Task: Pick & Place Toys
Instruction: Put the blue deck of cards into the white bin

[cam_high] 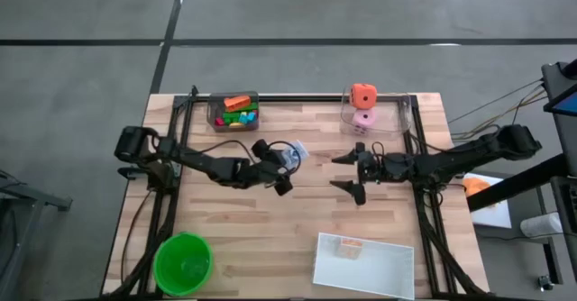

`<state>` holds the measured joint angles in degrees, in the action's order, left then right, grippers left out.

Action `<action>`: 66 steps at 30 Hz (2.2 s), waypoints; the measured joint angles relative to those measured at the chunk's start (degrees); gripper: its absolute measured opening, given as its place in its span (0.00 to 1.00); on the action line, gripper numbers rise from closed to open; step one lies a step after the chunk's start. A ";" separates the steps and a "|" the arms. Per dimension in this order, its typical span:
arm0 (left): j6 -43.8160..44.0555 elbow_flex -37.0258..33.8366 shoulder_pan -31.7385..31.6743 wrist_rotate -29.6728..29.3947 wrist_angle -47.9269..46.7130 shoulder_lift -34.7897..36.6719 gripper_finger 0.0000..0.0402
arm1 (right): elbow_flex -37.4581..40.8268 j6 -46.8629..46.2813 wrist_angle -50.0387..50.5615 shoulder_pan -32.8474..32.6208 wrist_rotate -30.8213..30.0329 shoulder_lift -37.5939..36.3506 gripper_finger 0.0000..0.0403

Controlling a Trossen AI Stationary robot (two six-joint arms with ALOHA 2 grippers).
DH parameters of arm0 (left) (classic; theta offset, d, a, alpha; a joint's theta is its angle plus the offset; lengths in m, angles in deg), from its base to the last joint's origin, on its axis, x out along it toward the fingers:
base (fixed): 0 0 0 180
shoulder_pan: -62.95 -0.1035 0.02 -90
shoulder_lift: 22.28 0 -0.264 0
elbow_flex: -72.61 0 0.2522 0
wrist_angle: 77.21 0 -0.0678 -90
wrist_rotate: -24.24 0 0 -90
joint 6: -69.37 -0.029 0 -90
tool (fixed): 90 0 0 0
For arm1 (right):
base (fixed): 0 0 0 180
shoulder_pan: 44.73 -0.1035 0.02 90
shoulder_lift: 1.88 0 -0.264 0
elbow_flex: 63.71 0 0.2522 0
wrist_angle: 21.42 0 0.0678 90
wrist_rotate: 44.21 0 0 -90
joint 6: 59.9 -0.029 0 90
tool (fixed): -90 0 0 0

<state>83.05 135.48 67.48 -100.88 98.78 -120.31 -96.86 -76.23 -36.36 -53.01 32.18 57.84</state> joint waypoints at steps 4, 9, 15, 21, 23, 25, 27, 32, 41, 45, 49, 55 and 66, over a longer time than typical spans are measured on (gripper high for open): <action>-1.95 -0.56 0.86 0.76 4.14 0.40 0.75 | -1.14 -4.46 0.28 2.98 0.06 0.00 0.90; -3.97 0.96 1.98 1.22 4.20 0.38 0.75 | -3.20 -8.40 2.24 7.34 5.76 0.79 0.90; -4.53 1.57 2.67 1.22 4.18 0.27 0.75 | -7.74 -12.69 9.83 12.14 14.66 2.76 0.90; -4.49 1.57 3.33 1.25 4.22 0.25 0.75 | -14.21 -13.66 17.89 14.90 18.83 6.82 0.90; -4.48 1.57 3.58 1.25 4.61 0.25 0.75 | -16.88 -13.74 20.63 15.48 20.23 9.02 0.90; -4.66 1.67 3.68 1.25 4.79 0.24 0.75 | -19.59 -13.73 23.70 16.02 21.46 11.60 0.90; -4.71 1.75 3.74 1.27 4.78 0.23 0.75 | -22.28 -13.64 25.84 16.44 22.81 14.39 0.90; -4.90 1.98 3.96 1.26 4.52 0.23 0.75 | -27.91 -12.72 28.61 17.24 25.49 21.34 0.90; -4.90 1.98 4.38 1.27 3.94 0.23 0.75 | -33.55 -10.99 28.41 18.42 27.10 29.52 0.90; -4.90 1.98 4.38 1.29 3.61 0.23 0.75 | -33.87 -10.46 28.52 18.43 27.22 30.85 0.83; -4.90 1.98 4.38 1.23 3.54 0.21 0.75 | -33.96 -9.48 28.10 18.47 27.59 30.87 0.63; -5.88 1.98 4.38 -1.04 3.92 0.17 0.75 | -33.98 -10.93 27.12 18.42 28.50 29.77 0.24; -9.44 1.96 6.19 -3.02 3.84 0.32 0.79 | -33.85 -5.63 25.72 16.80 24.96 29.13 0.21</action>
<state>73.61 137.45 73.66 -103.90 102.62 -119.99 -130.71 -81.86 -10.64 -36.21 57.14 86.97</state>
